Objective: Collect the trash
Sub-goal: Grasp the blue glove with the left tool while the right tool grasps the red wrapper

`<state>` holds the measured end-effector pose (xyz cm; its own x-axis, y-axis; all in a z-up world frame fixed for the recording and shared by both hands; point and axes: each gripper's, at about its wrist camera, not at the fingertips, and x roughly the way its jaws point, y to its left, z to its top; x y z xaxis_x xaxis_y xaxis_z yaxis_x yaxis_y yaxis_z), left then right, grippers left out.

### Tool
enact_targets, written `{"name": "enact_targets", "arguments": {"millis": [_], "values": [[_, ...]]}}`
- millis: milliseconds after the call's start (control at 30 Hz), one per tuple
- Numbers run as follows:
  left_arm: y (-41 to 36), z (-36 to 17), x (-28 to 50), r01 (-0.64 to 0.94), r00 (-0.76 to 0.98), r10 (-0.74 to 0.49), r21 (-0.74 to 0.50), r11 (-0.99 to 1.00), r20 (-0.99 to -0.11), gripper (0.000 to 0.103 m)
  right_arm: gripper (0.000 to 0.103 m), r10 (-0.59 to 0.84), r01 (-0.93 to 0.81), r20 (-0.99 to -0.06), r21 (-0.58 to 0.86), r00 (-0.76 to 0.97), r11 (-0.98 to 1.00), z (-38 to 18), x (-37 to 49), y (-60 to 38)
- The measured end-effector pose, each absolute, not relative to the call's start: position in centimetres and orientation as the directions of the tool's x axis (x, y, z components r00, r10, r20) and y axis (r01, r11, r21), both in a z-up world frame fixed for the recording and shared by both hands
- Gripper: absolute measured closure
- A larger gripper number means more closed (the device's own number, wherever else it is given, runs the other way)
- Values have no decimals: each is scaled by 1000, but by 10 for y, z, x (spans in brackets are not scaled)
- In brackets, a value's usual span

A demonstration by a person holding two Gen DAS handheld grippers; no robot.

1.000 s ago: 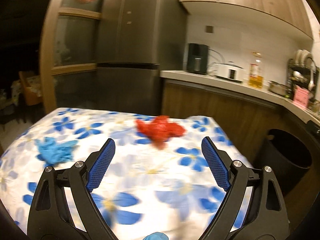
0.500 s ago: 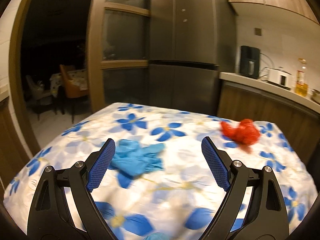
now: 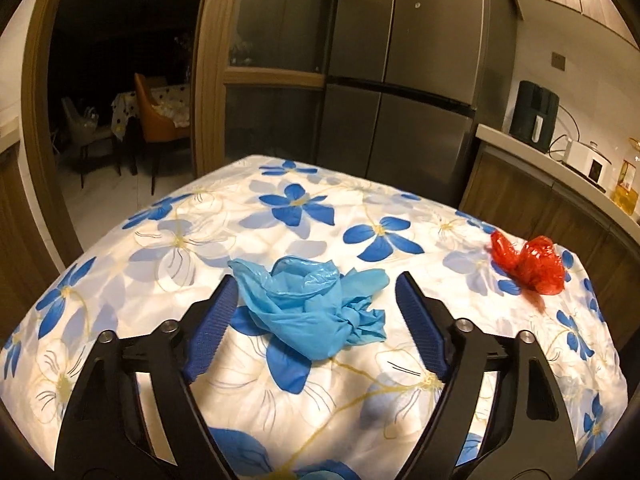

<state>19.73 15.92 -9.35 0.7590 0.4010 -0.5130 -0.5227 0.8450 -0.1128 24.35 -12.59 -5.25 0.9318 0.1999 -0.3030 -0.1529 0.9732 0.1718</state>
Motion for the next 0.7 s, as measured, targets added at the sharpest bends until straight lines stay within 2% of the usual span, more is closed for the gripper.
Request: {"name": "enact_targets", "arguments": {"millis": [300, 367, 433, 500, 667, 700], "values": [[177, -119, 221, -496, 704, 289, -159, 853, -648, 74, 27, 203, -168, -351, 129, 914, 977, -78, 279, -88], [176, -121, 222, -481, 709, 269, -167, 861, -652, 92, 27, 203, -172, -368, 116, 907, 978, -83, 287, -81], [173, -122, 223, -462, 716, 254, -169, 871, -650, 99, 27, 211, -180, -386, 117, 898, 977, -86, 295, -75], [171, -121, 222, -445, 729, 240, -178, 878, -641, 101, 29, 220, -187, -397, 120, 891, 975, -89, 300, -72], [168, -108, 210, -418, 776, 223, -215, 883, -590, 102, 43, 236, -194, -463, 137, 854, 971, -99, 317, -65], [166, -105, 208, -412, 784, 224, -214, 886, -579, 102, 49, 237, -194, -476, 140, 847, 971, -101, 319, -65]]}}
